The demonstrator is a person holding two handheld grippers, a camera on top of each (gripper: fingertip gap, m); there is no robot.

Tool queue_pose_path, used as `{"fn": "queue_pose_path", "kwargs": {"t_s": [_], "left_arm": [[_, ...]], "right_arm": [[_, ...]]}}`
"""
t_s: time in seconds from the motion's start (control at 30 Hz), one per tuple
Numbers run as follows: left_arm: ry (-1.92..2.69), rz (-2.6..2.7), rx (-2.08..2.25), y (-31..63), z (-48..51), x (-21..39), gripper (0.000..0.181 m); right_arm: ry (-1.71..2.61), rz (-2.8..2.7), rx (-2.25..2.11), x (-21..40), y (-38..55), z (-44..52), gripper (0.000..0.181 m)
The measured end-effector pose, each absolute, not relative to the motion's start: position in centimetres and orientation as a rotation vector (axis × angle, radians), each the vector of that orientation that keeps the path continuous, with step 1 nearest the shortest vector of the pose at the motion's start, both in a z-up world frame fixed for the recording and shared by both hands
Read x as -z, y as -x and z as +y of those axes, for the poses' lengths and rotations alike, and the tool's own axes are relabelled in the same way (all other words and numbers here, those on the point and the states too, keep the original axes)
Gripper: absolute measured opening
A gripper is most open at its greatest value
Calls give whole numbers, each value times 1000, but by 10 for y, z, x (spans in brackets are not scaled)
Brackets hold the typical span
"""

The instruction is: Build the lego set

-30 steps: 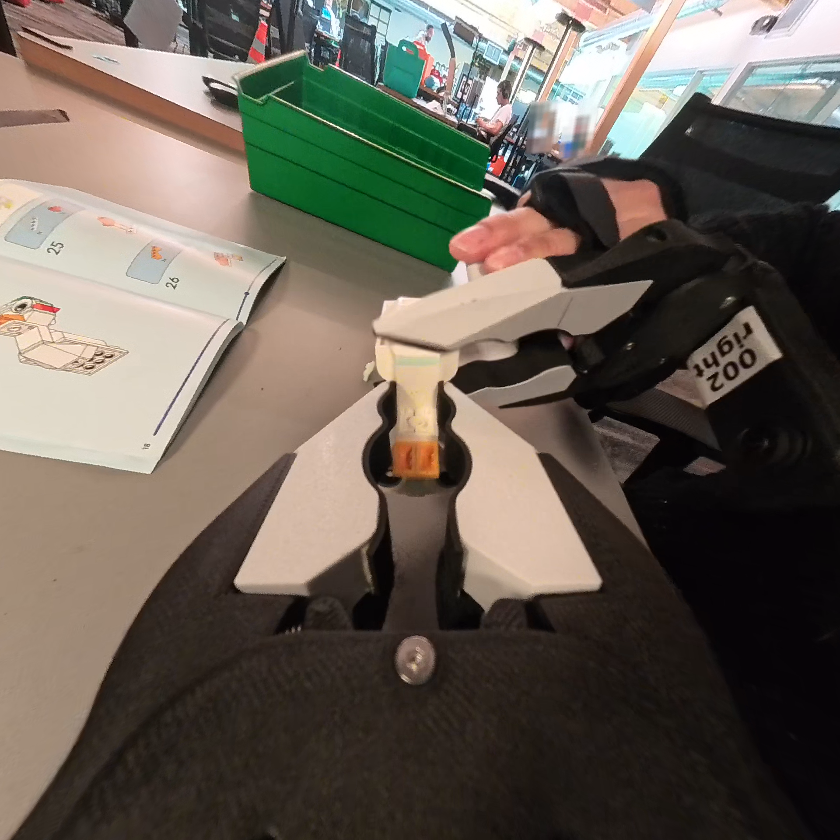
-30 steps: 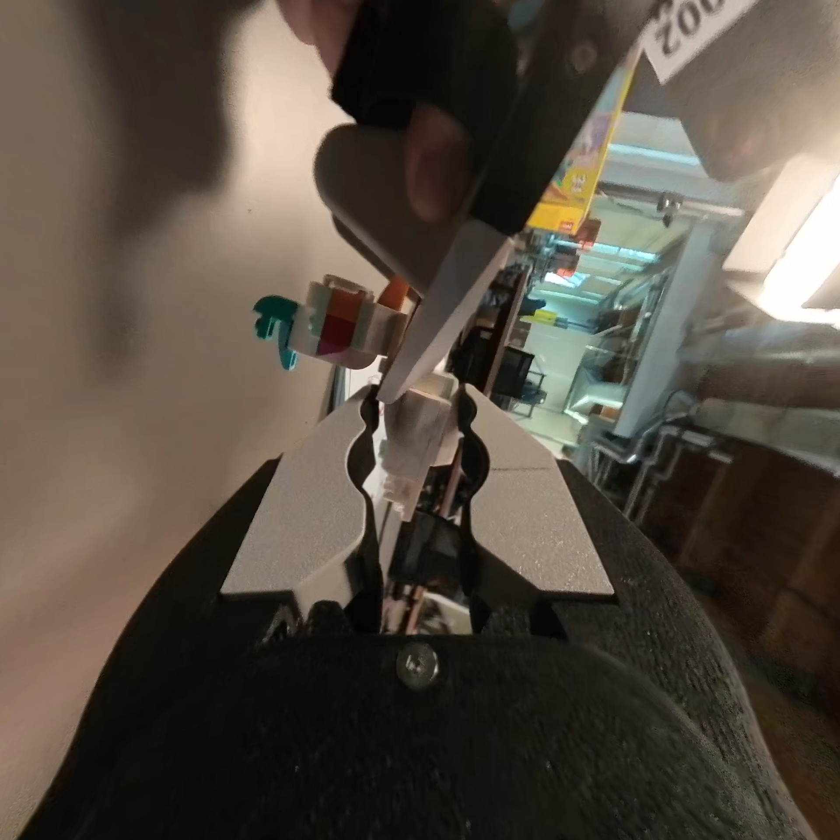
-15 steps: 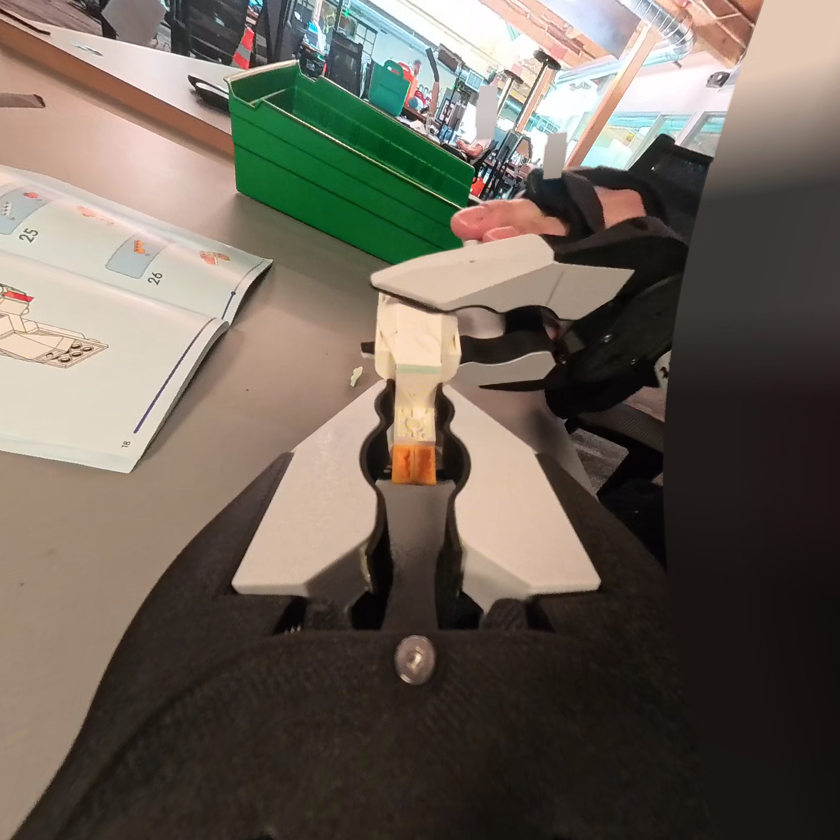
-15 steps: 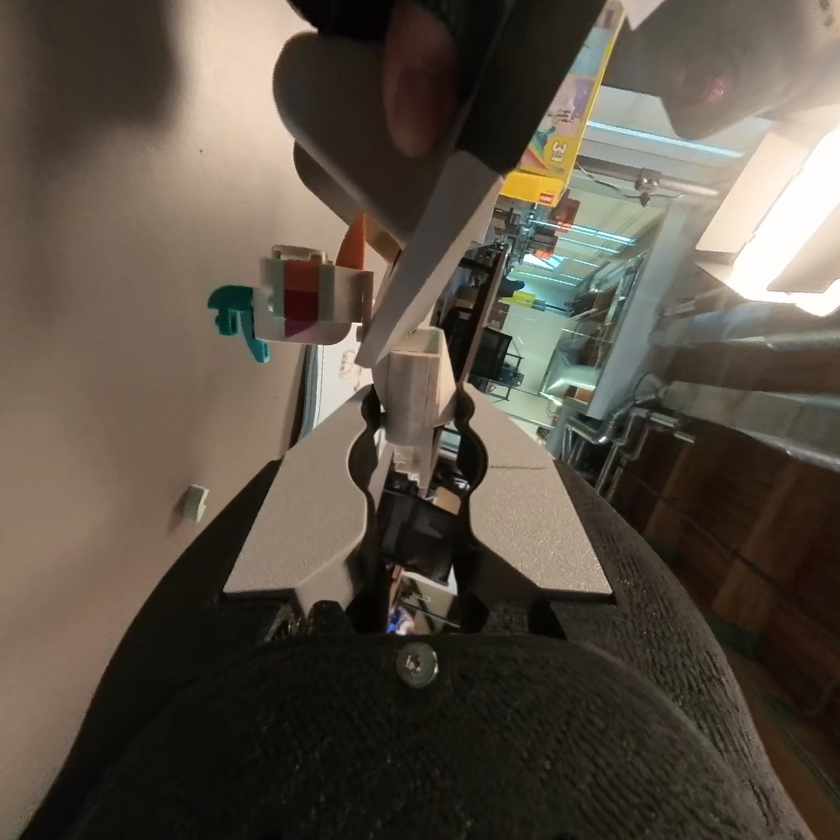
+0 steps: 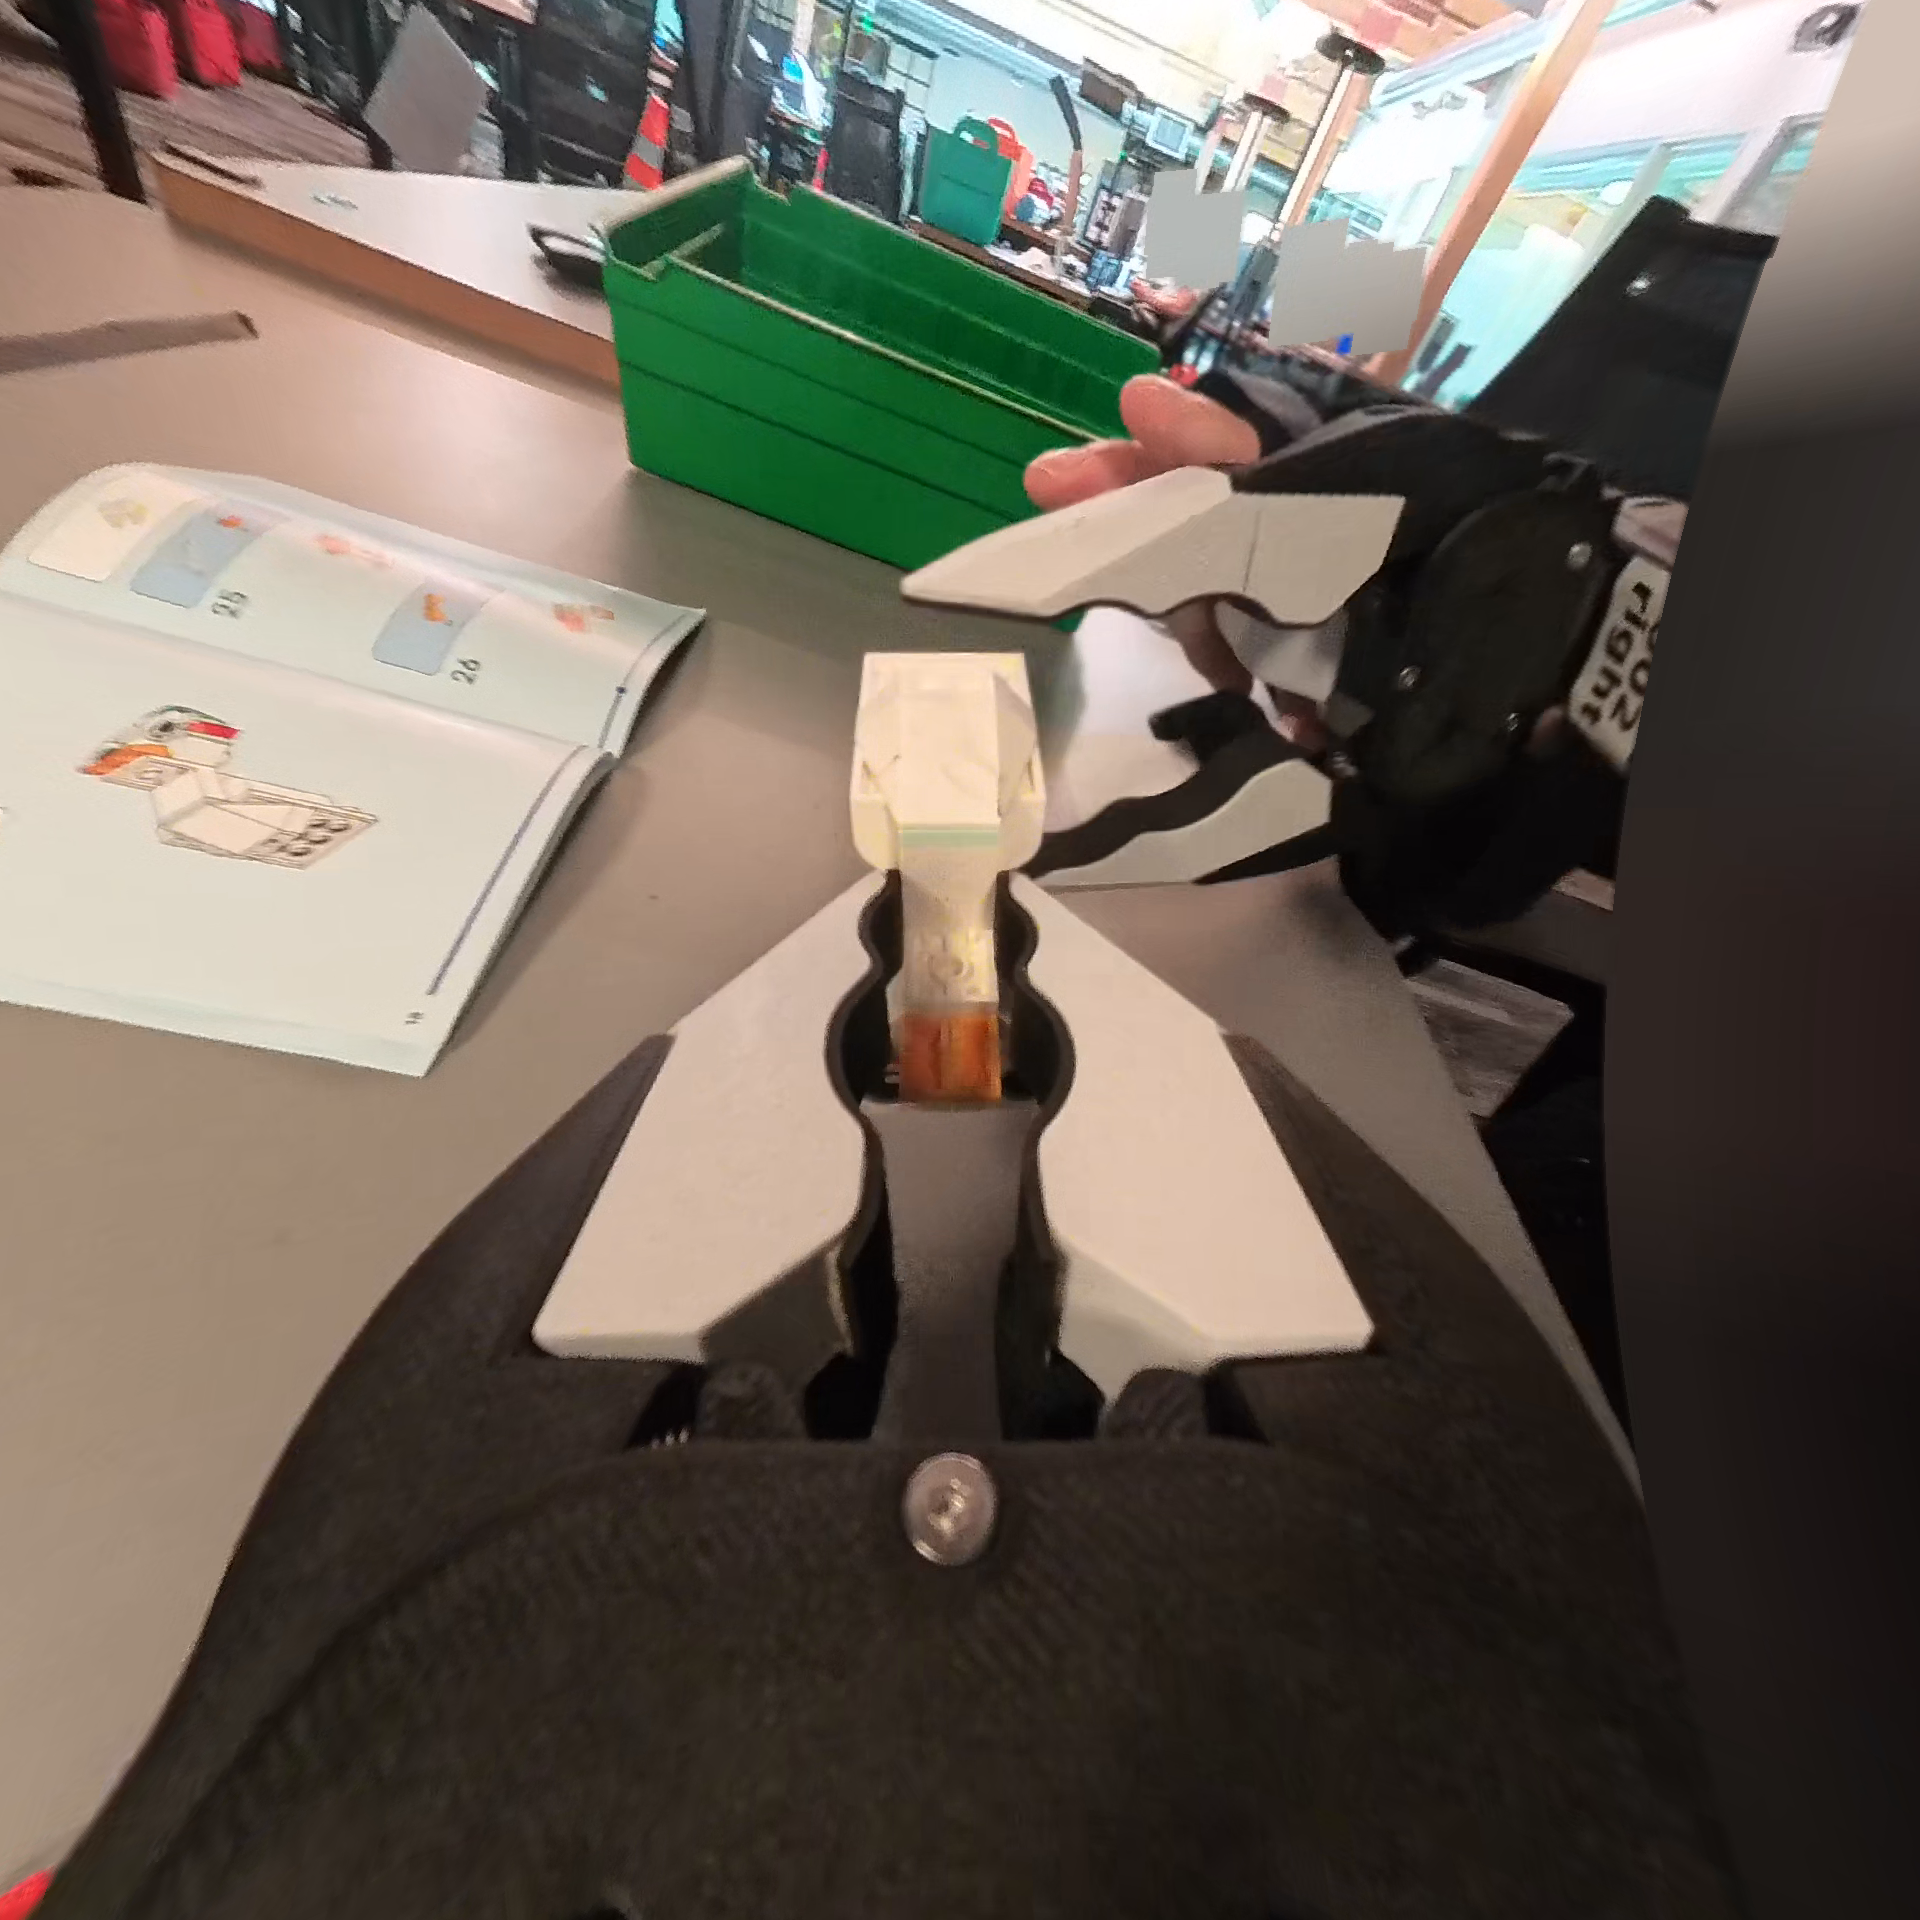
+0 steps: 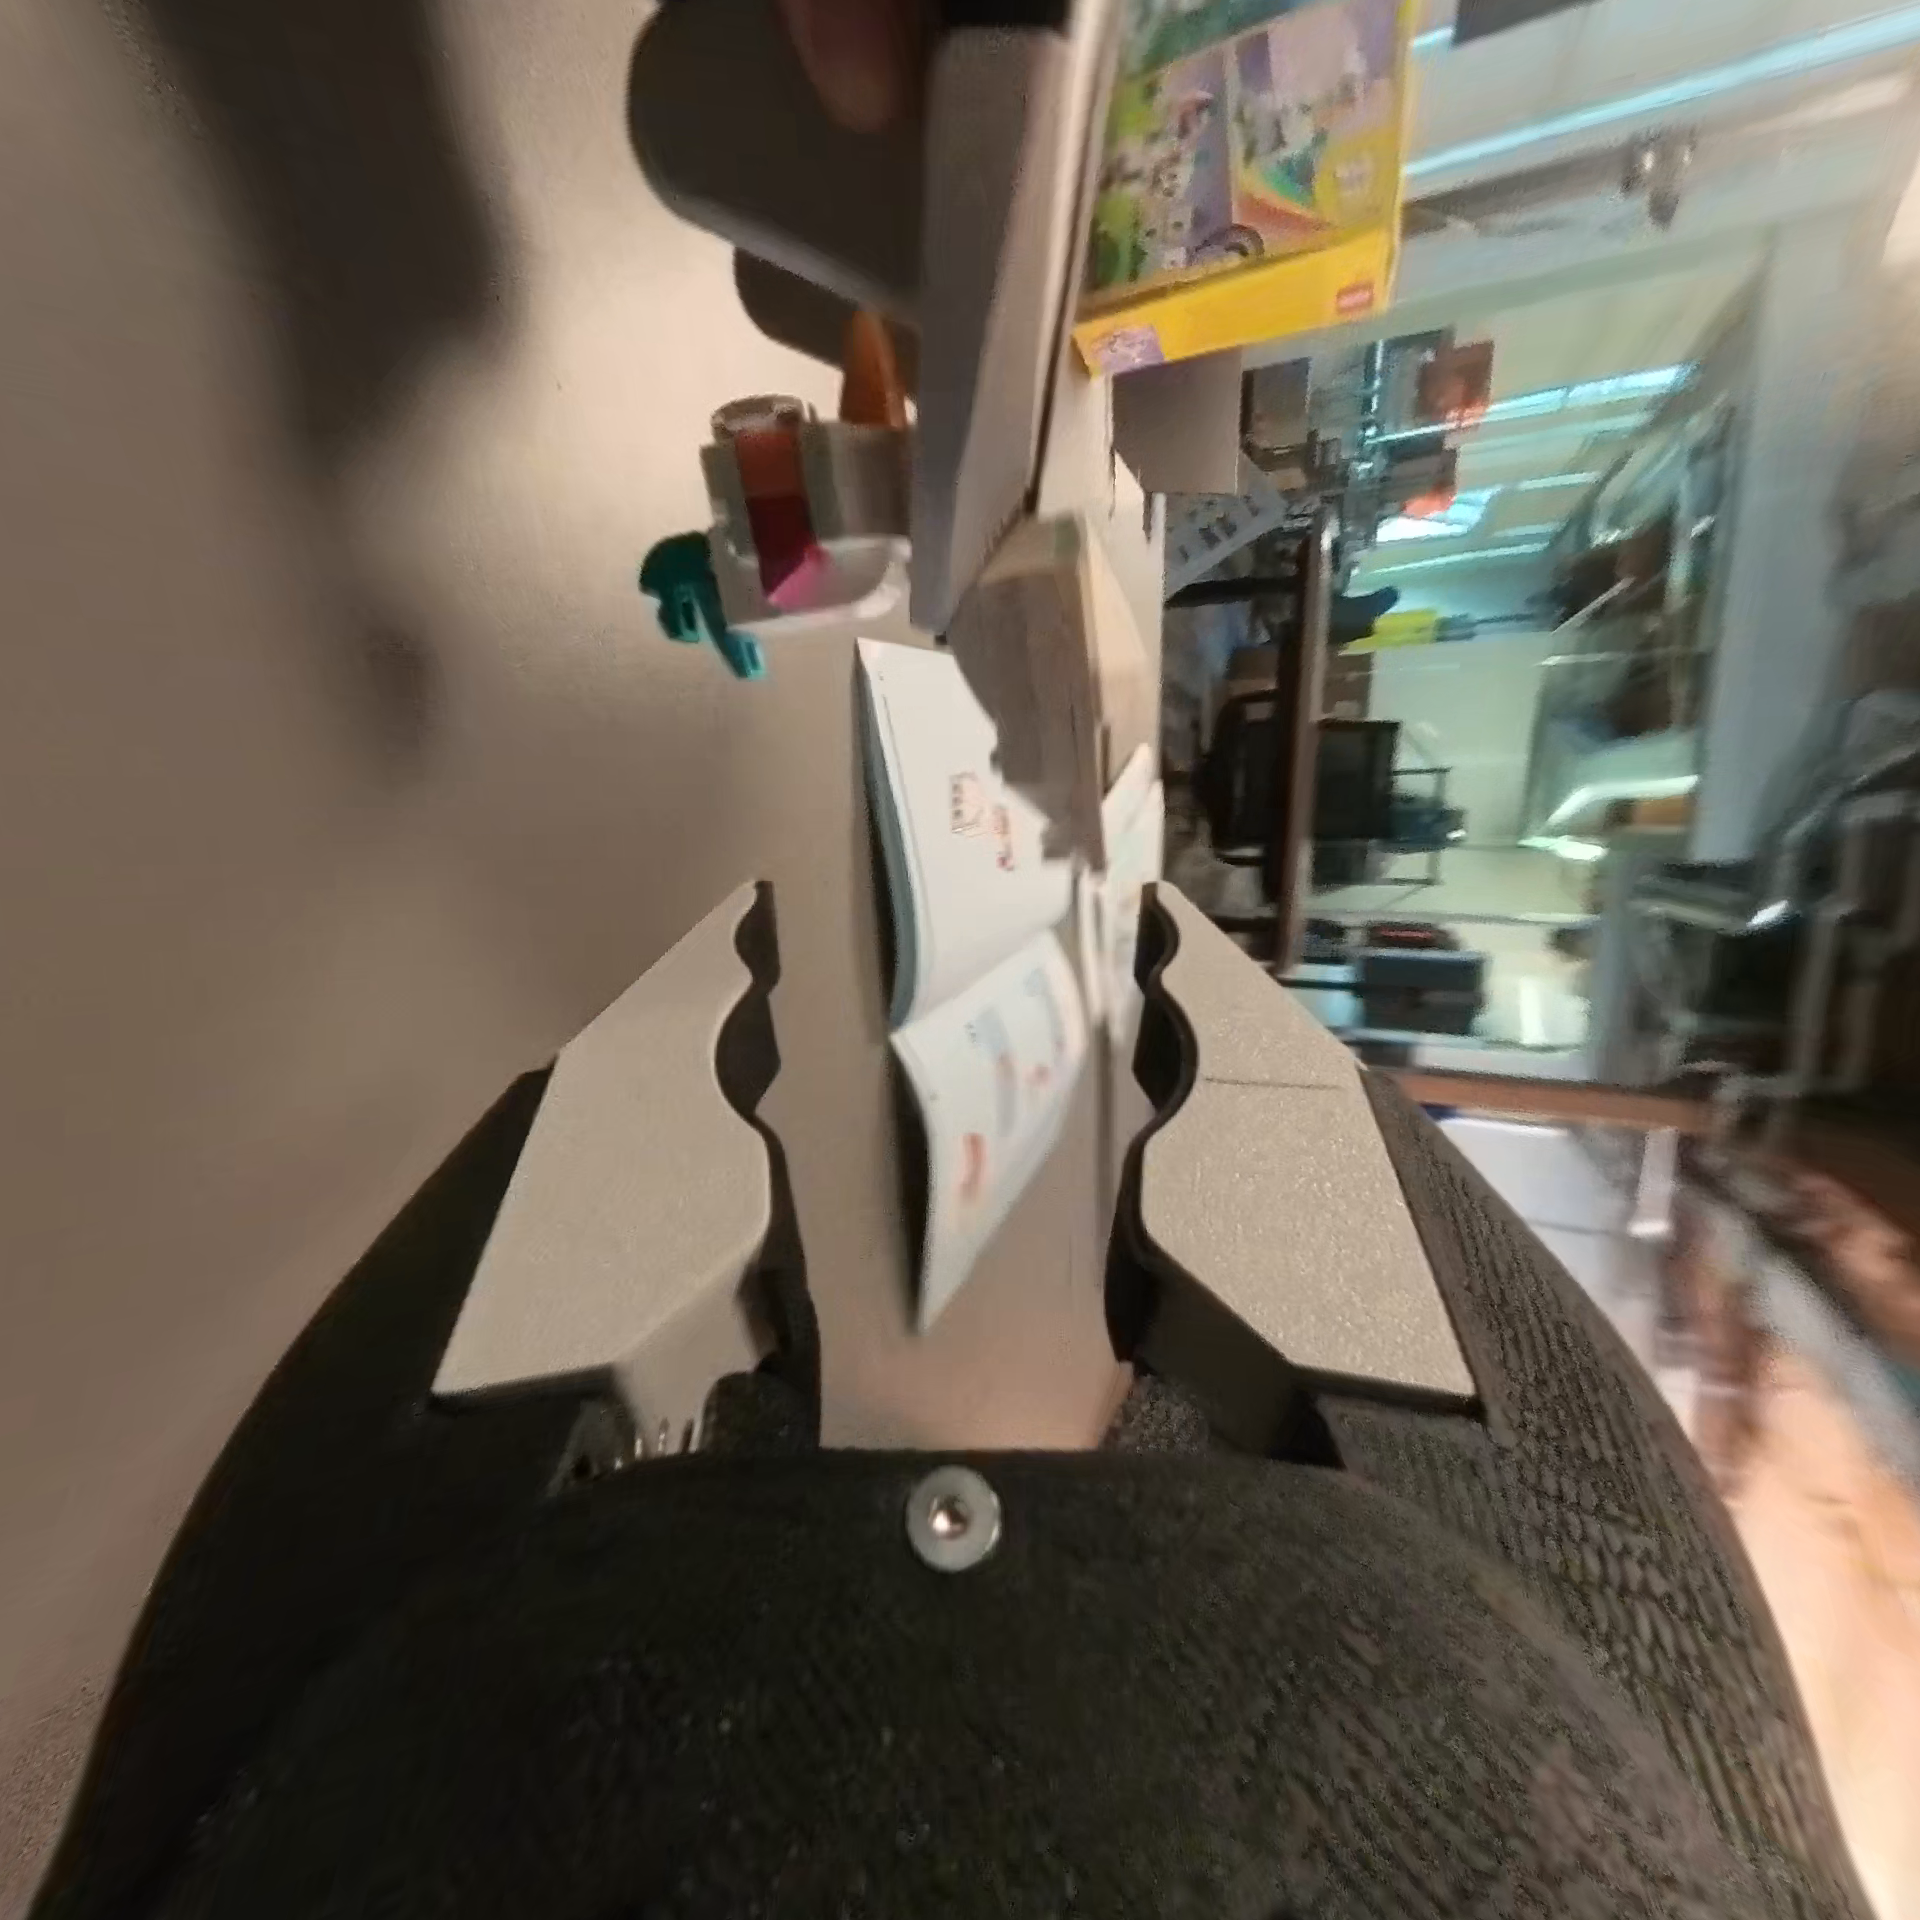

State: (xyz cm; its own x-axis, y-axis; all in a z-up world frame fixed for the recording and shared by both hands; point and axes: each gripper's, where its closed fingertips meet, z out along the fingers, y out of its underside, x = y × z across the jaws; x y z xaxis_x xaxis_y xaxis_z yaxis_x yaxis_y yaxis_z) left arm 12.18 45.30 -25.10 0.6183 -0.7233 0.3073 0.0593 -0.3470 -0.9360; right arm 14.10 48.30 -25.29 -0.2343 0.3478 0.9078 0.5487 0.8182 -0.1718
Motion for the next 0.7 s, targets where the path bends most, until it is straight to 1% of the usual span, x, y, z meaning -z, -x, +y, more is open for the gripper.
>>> {"fn": "queue_pose_path", "kwargs": {"t_s": [0.2,0.27,0.33,0.43,0.53,0.6,0.67,0.7], "left_arm": [[1608,506,807,-106,457,233,15],[1574,507,744,-100,459,230,15],[1554,516,667,-96,460,229,15],[1555,547,414,-83,467,233,15],[1542,586,299,-79,468,235,15],[1535,600,302,-81,467,235,15],[1535,616,294,-82,466,236,15],[1533,629,291,-84,466,237,15]], "right_arm": [[949,-1438,-356,224,-168,506,68],[1002,-1349,-549,215,-171,511,64],[1045,-1273,-568,207,-171,531,58],[947,-1103,-424,180,-167,558,46],[883,-1025,-398,172,-158,574,42],[897,-1044,-507,177,-152,572,41],[913,-1147,-695,190,-148,555,36],[929,-1220,-802,198,-147,544,37]]}}
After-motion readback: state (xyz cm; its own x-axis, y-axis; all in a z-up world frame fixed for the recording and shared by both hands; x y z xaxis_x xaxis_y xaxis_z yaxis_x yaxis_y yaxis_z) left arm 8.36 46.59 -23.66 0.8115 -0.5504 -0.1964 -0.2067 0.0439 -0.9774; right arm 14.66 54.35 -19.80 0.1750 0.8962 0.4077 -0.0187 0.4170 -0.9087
